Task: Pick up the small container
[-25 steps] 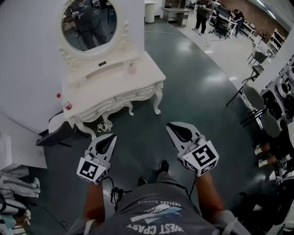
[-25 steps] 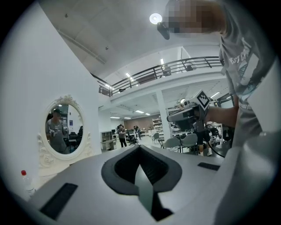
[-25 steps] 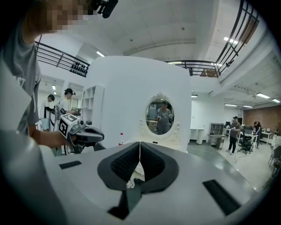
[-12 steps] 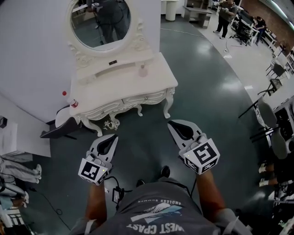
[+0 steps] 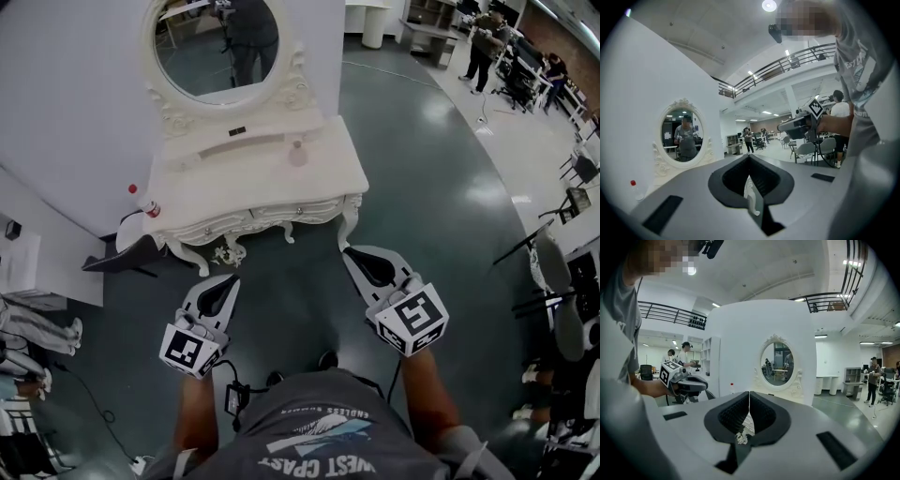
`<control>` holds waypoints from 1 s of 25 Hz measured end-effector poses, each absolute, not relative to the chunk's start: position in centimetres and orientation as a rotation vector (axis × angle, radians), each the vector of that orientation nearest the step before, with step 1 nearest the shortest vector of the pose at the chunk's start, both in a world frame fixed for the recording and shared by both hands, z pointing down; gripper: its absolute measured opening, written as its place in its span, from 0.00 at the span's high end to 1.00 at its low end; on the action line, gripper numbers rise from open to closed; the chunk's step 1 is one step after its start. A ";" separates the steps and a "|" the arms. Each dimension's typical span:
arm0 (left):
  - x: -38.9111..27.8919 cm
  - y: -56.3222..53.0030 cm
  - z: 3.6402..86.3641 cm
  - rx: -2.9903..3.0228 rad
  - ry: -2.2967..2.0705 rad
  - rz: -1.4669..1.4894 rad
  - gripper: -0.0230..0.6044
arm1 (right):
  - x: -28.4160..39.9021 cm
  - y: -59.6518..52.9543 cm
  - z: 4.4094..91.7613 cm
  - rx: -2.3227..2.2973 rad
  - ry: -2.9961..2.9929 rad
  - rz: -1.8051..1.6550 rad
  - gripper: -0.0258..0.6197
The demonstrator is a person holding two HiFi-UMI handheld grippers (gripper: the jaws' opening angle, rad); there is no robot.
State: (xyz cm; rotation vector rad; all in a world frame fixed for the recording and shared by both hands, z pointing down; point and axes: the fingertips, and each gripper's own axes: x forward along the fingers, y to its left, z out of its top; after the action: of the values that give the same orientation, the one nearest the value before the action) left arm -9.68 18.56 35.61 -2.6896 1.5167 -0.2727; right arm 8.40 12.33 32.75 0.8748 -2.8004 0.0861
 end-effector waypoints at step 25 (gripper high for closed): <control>-4.7 7.8 38.2 -2.787 1.363 -0.280 0.94 | 13.0 3.5 35.5 0.988 -2.747 0.132 0.92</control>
State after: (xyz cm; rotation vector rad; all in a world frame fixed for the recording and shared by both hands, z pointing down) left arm -4.74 7.81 38.23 -2.7874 1.3633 -0.2801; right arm 12.96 3.49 35.45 0.9881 -2.7472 0.1325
